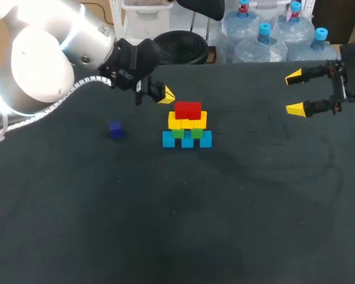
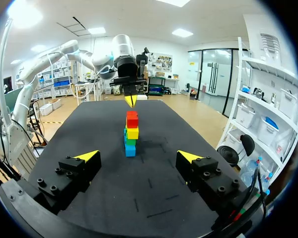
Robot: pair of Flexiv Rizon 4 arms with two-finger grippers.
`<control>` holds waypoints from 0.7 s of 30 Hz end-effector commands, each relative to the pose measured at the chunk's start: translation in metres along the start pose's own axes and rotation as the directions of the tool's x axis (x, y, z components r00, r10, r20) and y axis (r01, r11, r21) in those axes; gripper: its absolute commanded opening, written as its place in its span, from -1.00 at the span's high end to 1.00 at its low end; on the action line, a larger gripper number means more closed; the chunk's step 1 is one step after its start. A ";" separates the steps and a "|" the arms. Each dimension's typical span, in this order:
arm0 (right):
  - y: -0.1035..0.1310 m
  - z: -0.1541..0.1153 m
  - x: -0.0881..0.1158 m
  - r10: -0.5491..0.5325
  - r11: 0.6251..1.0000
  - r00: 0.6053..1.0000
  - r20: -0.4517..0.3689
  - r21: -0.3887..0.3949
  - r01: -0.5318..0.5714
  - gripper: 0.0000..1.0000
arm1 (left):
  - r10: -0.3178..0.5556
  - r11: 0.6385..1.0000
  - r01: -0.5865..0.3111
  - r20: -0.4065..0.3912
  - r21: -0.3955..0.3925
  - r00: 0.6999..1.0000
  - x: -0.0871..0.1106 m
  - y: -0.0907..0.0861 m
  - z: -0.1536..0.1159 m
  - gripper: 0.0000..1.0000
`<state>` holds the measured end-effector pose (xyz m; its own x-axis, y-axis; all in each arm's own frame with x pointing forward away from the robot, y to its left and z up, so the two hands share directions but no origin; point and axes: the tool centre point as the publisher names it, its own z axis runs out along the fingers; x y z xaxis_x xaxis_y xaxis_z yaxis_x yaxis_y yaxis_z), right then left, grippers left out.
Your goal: Place the blue cubes, place green cubes on the blue cubes, place the yellow cubes on the green cubes, then place the red cubes on the yellow cubes, and place purple cube on the red cubes.
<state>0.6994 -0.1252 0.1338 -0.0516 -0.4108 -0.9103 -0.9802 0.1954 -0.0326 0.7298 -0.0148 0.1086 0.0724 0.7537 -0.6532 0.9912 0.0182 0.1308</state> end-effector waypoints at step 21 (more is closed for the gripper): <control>0.000 0.001 0.000 -0.001 1.000 1.000 0.001 0.001 0.001 -1.00 | -0.084 0.990 0.079 -0.037 -0.118 0.996 0.055 -0.015 -0.060 -1.00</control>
<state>0.6994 -0.1252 0.1338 -0.0516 -0.4108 -0.9103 -0.9802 0.1954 -0.0326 0.7221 0.0542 0.1175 -0.0126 0.7812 -0.6241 0.9779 0.1398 0.1553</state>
